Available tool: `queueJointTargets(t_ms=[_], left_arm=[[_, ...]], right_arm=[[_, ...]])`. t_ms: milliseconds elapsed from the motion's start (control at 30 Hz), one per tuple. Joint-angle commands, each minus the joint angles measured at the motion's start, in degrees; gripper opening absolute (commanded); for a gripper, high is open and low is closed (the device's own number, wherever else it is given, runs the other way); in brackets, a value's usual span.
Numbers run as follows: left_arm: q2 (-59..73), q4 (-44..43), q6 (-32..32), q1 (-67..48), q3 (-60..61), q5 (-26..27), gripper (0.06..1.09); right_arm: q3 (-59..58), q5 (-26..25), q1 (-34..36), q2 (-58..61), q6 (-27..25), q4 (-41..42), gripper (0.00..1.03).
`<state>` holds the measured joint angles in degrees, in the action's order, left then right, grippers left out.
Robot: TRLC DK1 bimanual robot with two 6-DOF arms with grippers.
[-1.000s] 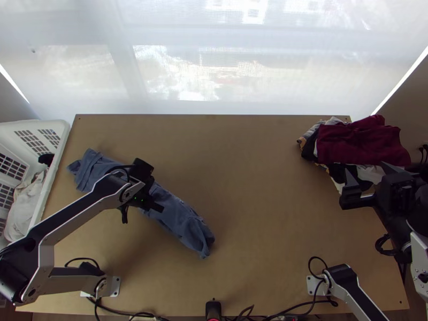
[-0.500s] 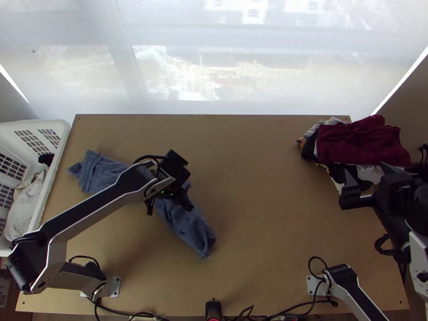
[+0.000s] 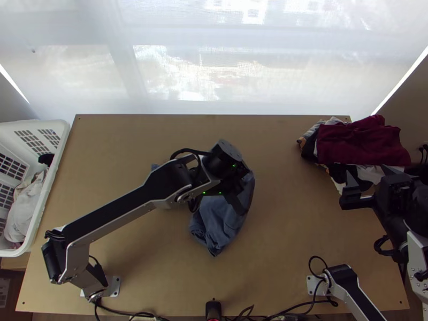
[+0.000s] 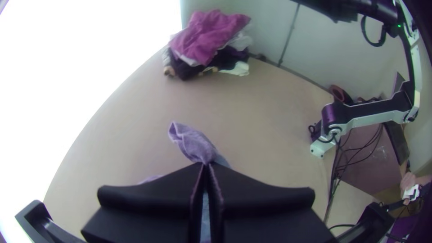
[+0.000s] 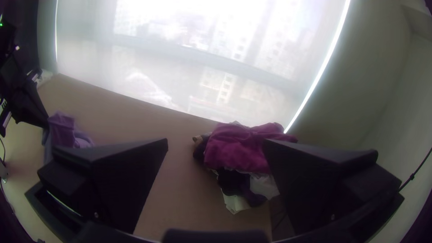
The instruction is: Fold the t-shirt
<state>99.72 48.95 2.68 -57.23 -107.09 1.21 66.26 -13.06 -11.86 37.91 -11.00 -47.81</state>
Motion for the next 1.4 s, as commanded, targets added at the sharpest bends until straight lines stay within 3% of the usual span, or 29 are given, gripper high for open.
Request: queueJointTargets(t_ms=[0,67,100,133,200,233,267,633,1067,1367], left_arm=[[7.8,0.0,0.8,-7.8,-13.4,0.6,0.15],[9.7,0.1,0.8,-9.0,-14.1,0.6,0.17],[10.7,0.6,0.8,-9.5,-14.1,0.6,0.23],[11.7,1.6,0.8,-9.7,-14.1,0.6,0.34],[13.9,4.6,0.4,-9.7,-14.1,0.5,0.77],[14.6,6.0,0.5,-9.7,-14.1,0.2,0.94],[15.0,7.2,0.8,-9.7,-14.1,-0.1,0.96],[8.0,17.5,-0.2,1.0,-12.7,-0.6,1.0],[-7.2,12.9,0.8,16.5,19.3,-0.7,1.01],[-7.2,9.8,-0.3,17.6,32.6,-5.3,1.01]], right_arm=[[-1.0,0.0,0.6,-0.1,-0.1,0.2,0.98],[-1.2,0.0,0.6,-0.1,-0.1,0.2,0.98],[-1.3,0.0,0.6,-0.1,-0.1,0.2,0.98],[-1.4,0.0,0.6,-0.1,-0.1,0.2,0.98],[-1.5,0.0,0.7,-0.1,-0.1,0.3,0.98],[-1.5,0.0,0.7,-0.1,-0.1,0.3,0.98],[-1.6,0.0,0.7,-0.1,-0.1,0.3,0.98],[-2.6,0.1,-1.8,0.8,-0.9,1.0,0.98],[-13.1,1.4,-19.3,-0.2,-4.0,-2.0,0.97],[-14.7,1.9,-21.1,0.6,-4.5,-1.4,0.96]])
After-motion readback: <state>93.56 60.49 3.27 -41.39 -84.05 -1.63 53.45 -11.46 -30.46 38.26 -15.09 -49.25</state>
